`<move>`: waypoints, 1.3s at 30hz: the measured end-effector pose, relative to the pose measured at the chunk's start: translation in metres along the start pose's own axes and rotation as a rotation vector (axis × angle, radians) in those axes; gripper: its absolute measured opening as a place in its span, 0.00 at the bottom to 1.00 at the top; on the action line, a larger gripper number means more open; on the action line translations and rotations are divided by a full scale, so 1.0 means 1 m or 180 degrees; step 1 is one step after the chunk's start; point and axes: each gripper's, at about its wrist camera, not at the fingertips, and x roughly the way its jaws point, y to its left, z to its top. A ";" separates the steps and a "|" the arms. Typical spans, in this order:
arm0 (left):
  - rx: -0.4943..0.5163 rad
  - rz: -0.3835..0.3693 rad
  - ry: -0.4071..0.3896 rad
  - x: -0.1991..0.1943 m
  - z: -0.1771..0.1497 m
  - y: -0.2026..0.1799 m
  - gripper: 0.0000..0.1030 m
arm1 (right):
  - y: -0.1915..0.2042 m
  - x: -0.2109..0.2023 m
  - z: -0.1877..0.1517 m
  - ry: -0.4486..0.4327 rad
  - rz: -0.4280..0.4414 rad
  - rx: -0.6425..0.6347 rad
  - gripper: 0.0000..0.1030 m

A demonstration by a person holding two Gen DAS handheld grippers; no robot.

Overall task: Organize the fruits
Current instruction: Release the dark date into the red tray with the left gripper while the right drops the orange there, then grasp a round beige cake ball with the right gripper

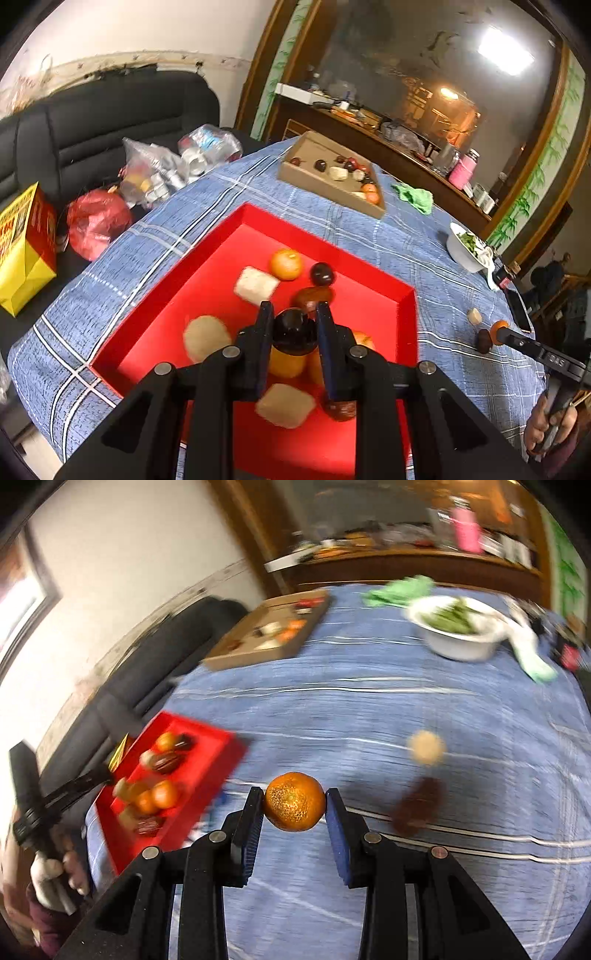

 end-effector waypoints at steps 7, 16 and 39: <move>-0.0141 -0.0001 0.0084 0.008 -0.006 0.027 0.21 | 0.084 0.048 0.011 0.0248 0.0200 -0.0341 0.36; -0.0015 0.0040 0.0139 0.013 -0.014 0.024 0.23 | 0.122 0.114 0.022 0.0522 0.0148 -0.0403 0.37; -0.0059 -0.0082 -0.0061 -0.014 -0.005 0.014 0.61 | 0.129 0.097 0.018 0.0346 0.0037 -0.0501 0.58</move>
